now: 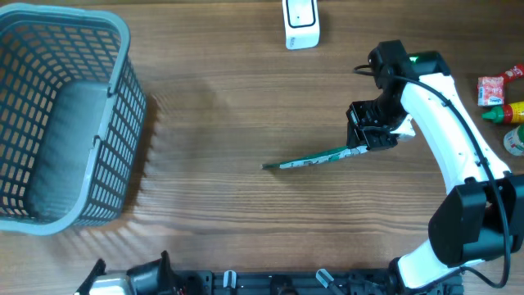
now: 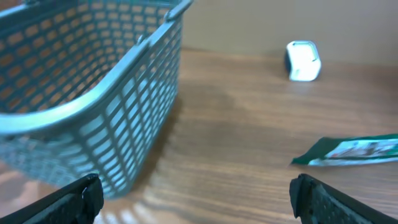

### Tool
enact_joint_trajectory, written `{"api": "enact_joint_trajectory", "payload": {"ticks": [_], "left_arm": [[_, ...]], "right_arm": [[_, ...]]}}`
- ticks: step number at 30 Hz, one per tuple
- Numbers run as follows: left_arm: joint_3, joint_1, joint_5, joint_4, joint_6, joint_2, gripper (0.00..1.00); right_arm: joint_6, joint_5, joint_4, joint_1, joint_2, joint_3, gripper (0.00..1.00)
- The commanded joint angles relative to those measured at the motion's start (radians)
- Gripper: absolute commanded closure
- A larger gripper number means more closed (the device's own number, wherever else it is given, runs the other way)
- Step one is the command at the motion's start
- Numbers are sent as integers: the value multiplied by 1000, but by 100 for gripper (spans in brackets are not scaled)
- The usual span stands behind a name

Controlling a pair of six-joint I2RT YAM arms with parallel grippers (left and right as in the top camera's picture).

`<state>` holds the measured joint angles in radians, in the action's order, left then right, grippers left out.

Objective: Scan the item barcode
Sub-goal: 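Lift the gloves bag and drag it rightward by one end, then bring the left gripper in and grasp the bag's free end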

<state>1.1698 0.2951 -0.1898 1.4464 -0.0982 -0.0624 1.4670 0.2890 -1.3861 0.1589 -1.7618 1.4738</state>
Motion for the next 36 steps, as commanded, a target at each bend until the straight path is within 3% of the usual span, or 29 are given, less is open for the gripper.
{"api": "enact_joint_trajectory", "payload": {"ticks": [1, 5, 8, 15, 18, 23, 29, 32, 36], "left_arm": [[-1, 4, -146, -63, 2, 6, 0], [-12, 5, -305, -232, 6, 6, 0], [-82, 5, -349, -317, 129, -5, 0], [-464, 5, -880, -555, 163, -124, 0], [-547, 4, -1008, -663, 163, -174, 0], [-564, 4, -979, -688, 159, -222, 0], [-564, -22, -800, -722, 219, -326, 0], [-564, -114, -694, -797, 262, -424, 0], [-556, -391, -465, -1007, 347, -625, 0]], "right_arm": [[-28, 38, -2, -3, -16, -8, 96], [-28, 39, 6, -3, -16, -8, 96], [-27, 42, 12, -3, -16, -8, 96], [-28, 42, 22, -3, -16, -8, 96], [-28, 42, 33, -3, -16, -8, 96], [-28, 42, 43, -3, -16, -8, 96], [-28, 42, 44, -3, -16, -8, 96], [-28, 42, 47, -3, -16, -8, 96], [-28, 42, 47, -3, -16, -8, 96]]}}
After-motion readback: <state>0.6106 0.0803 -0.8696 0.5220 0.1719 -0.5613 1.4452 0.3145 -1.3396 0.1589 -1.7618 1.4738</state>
